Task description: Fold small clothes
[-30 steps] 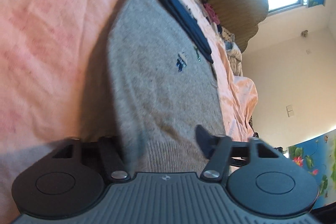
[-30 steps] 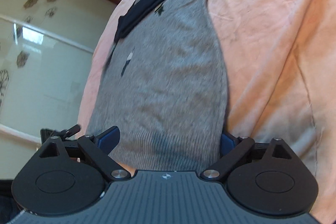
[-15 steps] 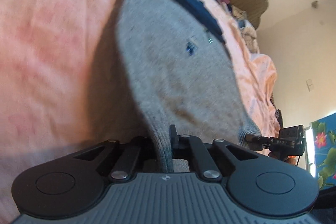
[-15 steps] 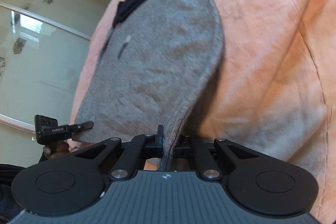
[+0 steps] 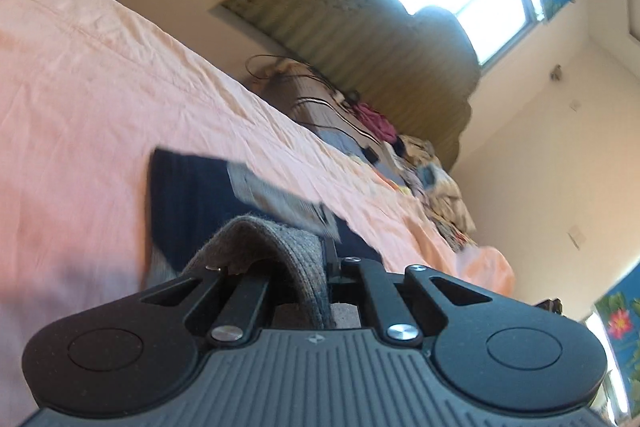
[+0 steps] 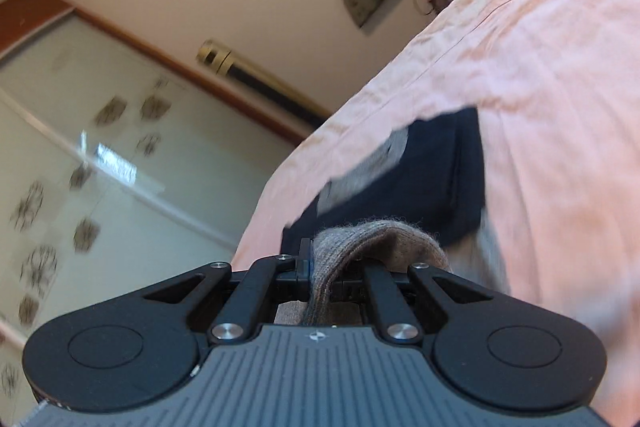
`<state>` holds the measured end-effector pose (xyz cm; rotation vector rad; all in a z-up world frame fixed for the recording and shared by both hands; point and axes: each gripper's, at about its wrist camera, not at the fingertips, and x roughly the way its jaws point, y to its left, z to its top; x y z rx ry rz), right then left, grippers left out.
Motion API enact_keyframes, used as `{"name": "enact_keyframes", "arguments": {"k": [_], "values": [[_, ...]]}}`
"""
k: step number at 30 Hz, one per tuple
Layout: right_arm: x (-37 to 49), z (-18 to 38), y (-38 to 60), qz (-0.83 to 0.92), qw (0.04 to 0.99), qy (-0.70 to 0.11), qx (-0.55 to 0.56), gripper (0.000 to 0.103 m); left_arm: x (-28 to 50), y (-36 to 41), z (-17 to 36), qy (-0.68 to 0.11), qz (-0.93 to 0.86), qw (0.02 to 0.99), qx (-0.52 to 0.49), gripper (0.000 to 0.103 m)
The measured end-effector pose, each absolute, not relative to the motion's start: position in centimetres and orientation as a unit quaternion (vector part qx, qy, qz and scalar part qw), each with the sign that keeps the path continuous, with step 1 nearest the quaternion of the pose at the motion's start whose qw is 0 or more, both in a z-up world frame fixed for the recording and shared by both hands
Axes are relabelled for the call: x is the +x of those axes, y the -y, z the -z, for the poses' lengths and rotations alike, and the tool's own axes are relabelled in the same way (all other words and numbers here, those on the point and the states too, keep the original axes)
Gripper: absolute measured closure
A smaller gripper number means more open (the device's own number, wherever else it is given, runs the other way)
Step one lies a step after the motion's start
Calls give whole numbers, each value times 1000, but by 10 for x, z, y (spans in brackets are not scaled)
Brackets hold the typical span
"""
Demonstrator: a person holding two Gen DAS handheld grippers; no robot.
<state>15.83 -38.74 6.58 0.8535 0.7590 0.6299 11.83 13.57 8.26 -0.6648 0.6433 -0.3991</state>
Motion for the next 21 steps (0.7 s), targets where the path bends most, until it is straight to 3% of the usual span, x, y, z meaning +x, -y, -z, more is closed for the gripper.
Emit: {"name": "enact_keyframes", "arguments": {"k": [4, 6, 7, 8, 9, 10, 12, 13, 14, 15, 17, 21], "values": [[233, -45, 378, -255, 792, -358, 425, 91, 200, -128, -70, -306, 147, 894, -292, 98], [265, -28, 376, -227, 786, -354, 452, 86, 234, -125, -56, -314, 100, 903, -275, 98], [278, -19, 376, -207, 785, -358, 462, 70, 249, -126, -47, -332, 71, 898, -279, 96], [286, -12, 375, -181, 782, -368, 468, 23, 264, -129, -37, -360, 41, 885, -294, 95], [291, -6, 374, -146, 784, -379, 470, 3, 270, -134, -28, -381, 19, 868, -317, 95], [288, -4, 374, -135, 788, -371, 473, 1, 268, -139, -22, -386, 13, 857, -341, 92], [275, -2, 378, -172, 780, -352, 489, 2, 249, -149, -17, -361, 16, 854, -374, 76], [264, -4, 380, -182, 779, -347, 490, 2, 237, -152, -20, -347, 7, 860, -375, 52], [252, -6, 383, -188, 783, -345, 483, 2, 220, -157, -24, -328, -8, 868, -372, 34], [239, -8, 386, -194, 789, -343, 472, 2, 203, -160, -27, -304, -24, 878, -369, 9], [207, -14, 394, -191, 803, -343, 447, 2, 170, -170, -34, -270, -43, 892, -361, 4], [138, -16, 411, -176, 815, -357, 421, 1, 118, -186, -22, -322, -23, 865, -385, 4]]}}
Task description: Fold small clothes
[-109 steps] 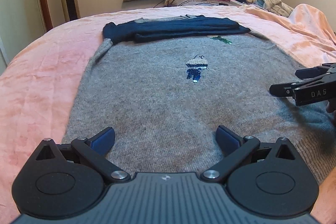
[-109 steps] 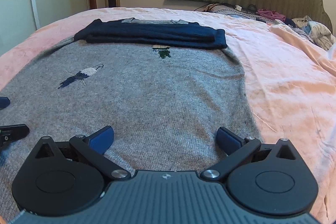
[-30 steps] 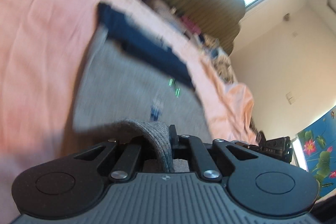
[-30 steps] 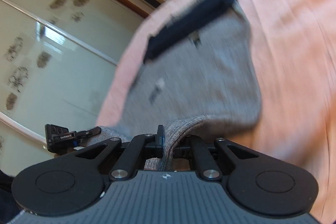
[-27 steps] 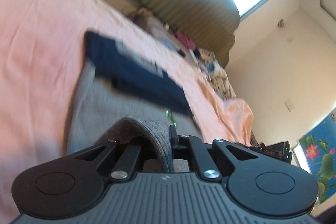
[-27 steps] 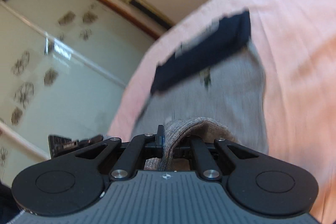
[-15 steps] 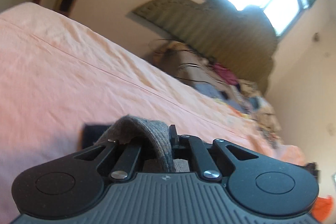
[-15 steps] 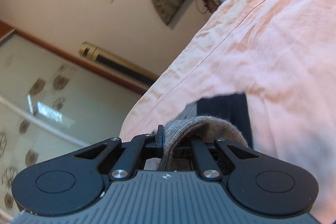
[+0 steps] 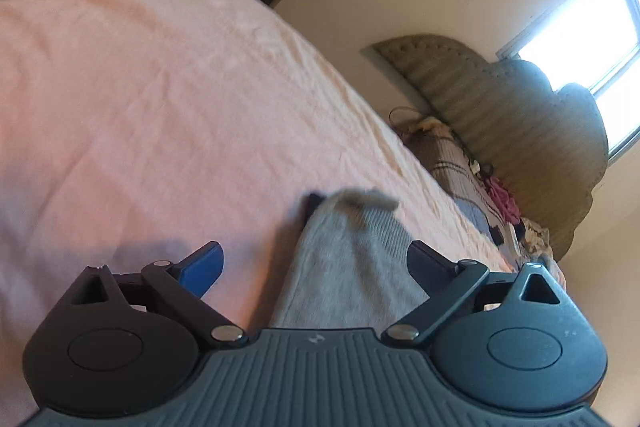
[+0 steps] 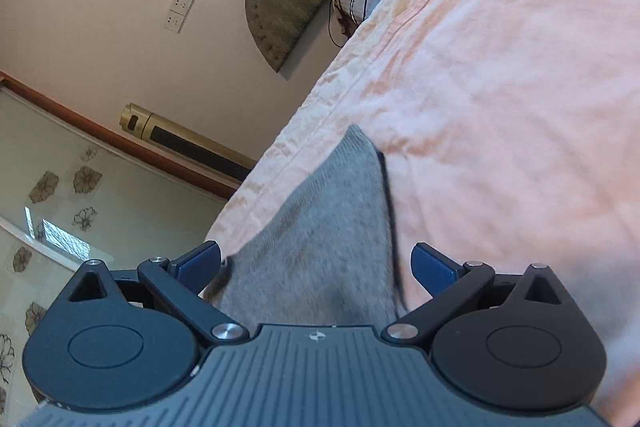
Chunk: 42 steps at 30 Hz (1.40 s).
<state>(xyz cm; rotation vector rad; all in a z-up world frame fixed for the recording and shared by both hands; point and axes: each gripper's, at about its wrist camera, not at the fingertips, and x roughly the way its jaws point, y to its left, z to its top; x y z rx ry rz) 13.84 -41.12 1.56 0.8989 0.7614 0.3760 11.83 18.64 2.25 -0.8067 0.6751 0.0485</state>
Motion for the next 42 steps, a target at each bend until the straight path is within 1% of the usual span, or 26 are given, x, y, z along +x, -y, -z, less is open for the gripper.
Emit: {"name": "enact_keyframes", "arguments": {"k": [5, 7, 9, 11, 12, 13, 14, 15, 16, 17, 18, 19, 23, 25, 28, 31, 34, 35, 36, 37, 38, 39, 40, 41, 42], "values": [[78, -1, 406, -160, 811, -387, 408, 2, 36, -170, 10, -338, -5, 833, -437, 4], [66, 1, 395, -166, 817, -385, 396, 2, 17, -159, 13, -311, -4, 838, -448, 4], [71, 0, 383, -163, 821, -386, 388, 0, 24, -151, 15, -306, 3, 833, -461, 4], [87, 2, 374, -164, 815, -383, 403, 0, 45, -151, 20, -299, 14, 826, -477, 5], [96, 4, 370, -164, 811, -381, 413, 0, 54, -150, 19, -292, 4, 837, -462, 5], [106, 6, 366, -156, 808, -378, 423, 2, 61, -147, 16, -290, -10, 845, -449, 5], [112, 6, 362, -146, 813, -373, 423, 6, 68, -143, 13, -291, -17, 852, -436, 5], [120, 7, 358, -144, 816, -371, 419, 10, 73, -138, 11, -292, -24, 860, -418, 8], [126, 9, 355, -145, 816, -373, 418, 24, 76, -135, 10, -294, -32, 866, -403, 25], [133, 14, 353, -143, 811, -383, 419, 58, 80, -132, 10, -304, -47, 872, -381, 64], [139, 22, 352, -138, 802, -403, 419, 78, 83, -131, 12, -321, -63, 870, -368, 85], [141, 30, 353, -136, 797, -408, 424, 91, 86, -134, 16, -335, -67, 863, -372, 98], [129, 23, 356, -150, 802, -387, 430, 91, 76, -142, 1, -331, -48, 862, -381, 99], [114, 6, 359, -173, 808, -365, 429, 91, 62, -140, -12, -320, -20, 865, -385, 99], [83, -15, 365, -211, 810, -355, 416, 91, 27, -143, -32, -315, 21, 870, -380, 99], [38, -18, 378, -225, 808, -374, 397, 91, -15, -144, -36, -334, 44, 871, -358, 99], [-4, -1, 395, -215, 788, -416, 399, 90, -52, -144, -13, -383, 51, 869, -309, 98], [-14, 4, 399, -208, 785, -430, 395, 84, -60, -147, -5, -395, 53, 866, -302, 95], [-21, 7, 402, -194, 788, -438, 387, 81, -67, -152, -1, -399, 47, 865, -300, 94], [-28, 5, 406, -182, 797, -436, 377, 77, -74, -161, -2, -391, 40, 868, -304, 85], [-27, 1, 412, -178, 801, -430, 377, 68, -74, -170, -7, -383, 31, 869, -311, 69], [-23, -6, 418, -169, 808, -418, 381, 59, -71, -179, -15, -368, 16, 874, -316, 60], [-17, -14, 424, -157, 820, -399, 378, 40, -66, -188, -27, -341, -4, 884, -319, 38], [-7, -24, 427, -149, 834, -380, 371, 32, -58, -195, -38, -309, -23, 895, -320, 21], [8, -34, 427, -151, 844, -368, 360, 32, -49, -198, -47, -286, -34, 905, -315, 17]]}}
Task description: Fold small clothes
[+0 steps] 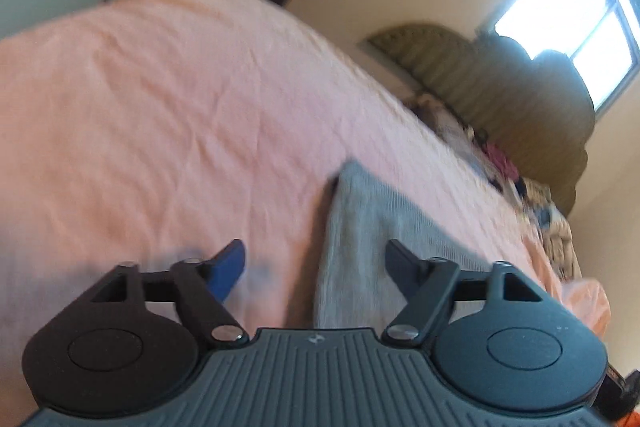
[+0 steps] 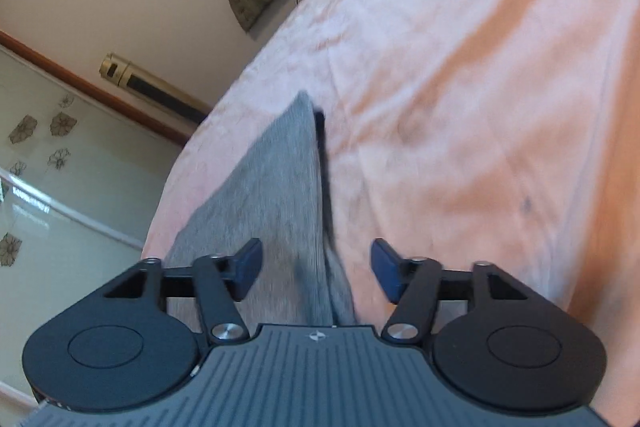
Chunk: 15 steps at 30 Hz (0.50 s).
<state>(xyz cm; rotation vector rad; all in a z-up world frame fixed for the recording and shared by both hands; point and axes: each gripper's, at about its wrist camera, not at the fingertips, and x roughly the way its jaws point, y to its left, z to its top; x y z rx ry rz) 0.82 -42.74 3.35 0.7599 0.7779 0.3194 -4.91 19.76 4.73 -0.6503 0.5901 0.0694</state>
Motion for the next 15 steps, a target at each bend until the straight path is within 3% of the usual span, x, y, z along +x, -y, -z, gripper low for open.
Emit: {"name": "enact_keyframes", "arguments": {"k": [3, 7, 10, 11, 12, 13, 14, 15], "values": [[61, -46, 417, -165, 857, -362, 327, 32, 8, -193, -55, -279, -41, 920, -271, 16], [147, -35, 384, -144, 869, -397, 259, 33, 88, -166, -27, -337, -59, 915, -214, 17], [181, -17, 360, -138, 861, -430, 234, 34, 125, -141, -12, -368, -50, 914, -166, 27], [185, -15, 352, -143, 865, -426, 224, 34, 131, -131, -12, -365, -48, 920, -134, 41], [187, -14, 343, -154, 869, -422, 207, 40, 137, -119, -10, -366, -33, 925, -94, 64], [192, -12, 336, -171, 863, -432, 200, 76, 141, -111, -8, -373, -16, 925, -70, 97], [194, -12, 333, -178, 857, -439, 201, 89, 142, -107, -10, -369, -13, 928, -59, 97], [191, -16, 331, -180, 866, -424, 197, 90, 140, -103, -14, -358, -16, 932, -49, 97]]}}
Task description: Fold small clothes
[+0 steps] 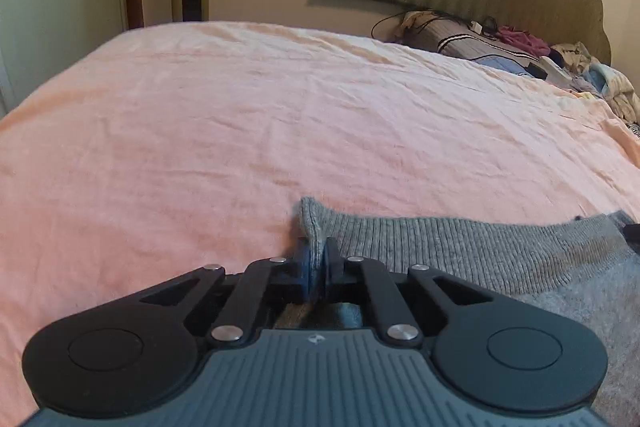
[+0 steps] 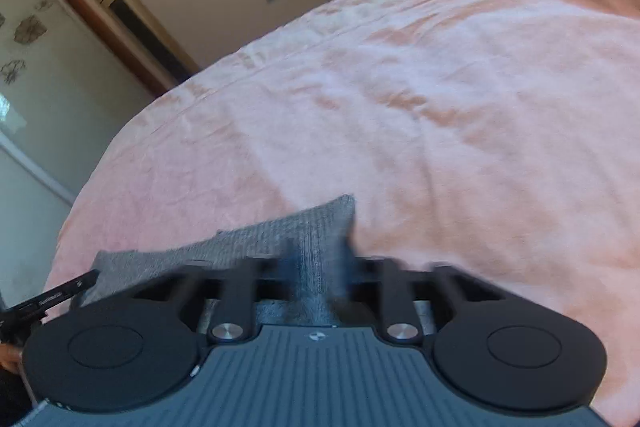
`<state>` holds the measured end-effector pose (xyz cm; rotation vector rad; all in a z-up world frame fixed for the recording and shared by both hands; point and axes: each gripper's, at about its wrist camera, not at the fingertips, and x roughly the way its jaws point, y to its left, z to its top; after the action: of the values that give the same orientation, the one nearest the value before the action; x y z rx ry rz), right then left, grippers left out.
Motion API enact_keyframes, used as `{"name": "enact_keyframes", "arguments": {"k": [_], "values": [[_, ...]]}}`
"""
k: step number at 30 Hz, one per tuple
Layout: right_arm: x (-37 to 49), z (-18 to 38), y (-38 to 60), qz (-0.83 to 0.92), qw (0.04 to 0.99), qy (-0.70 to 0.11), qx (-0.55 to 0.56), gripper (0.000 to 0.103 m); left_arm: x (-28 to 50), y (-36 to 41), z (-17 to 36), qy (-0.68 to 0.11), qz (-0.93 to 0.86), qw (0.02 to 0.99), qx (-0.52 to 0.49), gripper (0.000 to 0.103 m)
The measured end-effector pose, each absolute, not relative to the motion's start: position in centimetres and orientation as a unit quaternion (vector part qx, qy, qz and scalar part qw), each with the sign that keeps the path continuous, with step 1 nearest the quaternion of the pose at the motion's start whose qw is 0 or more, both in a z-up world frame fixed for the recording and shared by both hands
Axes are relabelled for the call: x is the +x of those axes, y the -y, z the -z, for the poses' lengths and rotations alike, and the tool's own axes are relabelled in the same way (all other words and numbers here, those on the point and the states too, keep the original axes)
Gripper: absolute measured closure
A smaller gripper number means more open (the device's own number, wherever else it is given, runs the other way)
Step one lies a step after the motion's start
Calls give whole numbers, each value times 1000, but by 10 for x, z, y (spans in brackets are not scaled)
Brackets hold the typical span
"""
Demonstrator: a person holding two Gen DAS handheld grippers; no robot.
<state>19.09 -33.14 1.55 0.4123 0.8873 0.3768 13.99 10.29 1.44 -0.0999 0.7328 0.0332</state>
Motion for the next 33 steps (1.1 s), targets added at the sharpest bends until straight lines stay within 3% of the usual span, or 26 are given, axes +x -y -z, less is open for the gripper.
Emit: {"name": "enact_keyframes", "arguments": {"k": [3, 7, 9, 10, 11, 12, 13, 15, 16, 17, 20, 22, 24, 30, 33], "values": [[187, -20, 348, -164, 878, -384, 235, 90, 136, -107, -12, -342, -54, 937, -39, 98], [183, 1, 350, -153, 873, -396, 240, 88, 125, -96, -4, -331, -65, 941, 8, 98], [172, -7, 352, -152, 868, -394, 259, 70, 116, -91, -12, -327, -74, 942, 22, 95], [163, -15, 353, -149, 874, -379, 266, 50, 107, -88, -20, -317, -82, 945, 24, 94], [152, -25, 352, -143, 885, -355, 264, 39, 98, -84, -28, -304, -84, 949, 17, 93], [141, -34, 348, -139, 896, -334, 256, 39, 92, -81, -35, -293, -74, 953, 8, 92], [133, -42, 339, -146, 903, -325, 239, 39, 85, -73, -41, -284, -55, 957, 1, 88], [126, -48, 313, -161, 908, -334, 194, 38, 83, -50, -46, -289, -15, 957, -6, 66], [126, -47, 296, -164, 910, -345, 159, 35, 84, -38, -43, -299, 1, 954, 0, 45], [127, -44, 281, -166, 912, -354, 128, 31, 88, -25, -35, -310, 10, 951, 13, 34], [132, -20, 259, -138, 913, -380, 47, 21, 93, -18, -5, -328, -11, 944, 42, 30], [121, -4, 266, -136, 934, -331, -10, 21, 91, -40, -2, -324, -7, 946, 7, 29], [123, -5, 285, -133, 934, -327, 49, 21, 90, -49, -1, -324, -18, 946, 8, 29], [105, -23, 250, -76, 939, -333, -29, 18, 69, -25, -18, -322, -62, 944, 33, 29], [67, -42, 245, -142, 941, -308, 18, 3, 36, -16, -29, -320, -13, 947, -2, 27]]}}
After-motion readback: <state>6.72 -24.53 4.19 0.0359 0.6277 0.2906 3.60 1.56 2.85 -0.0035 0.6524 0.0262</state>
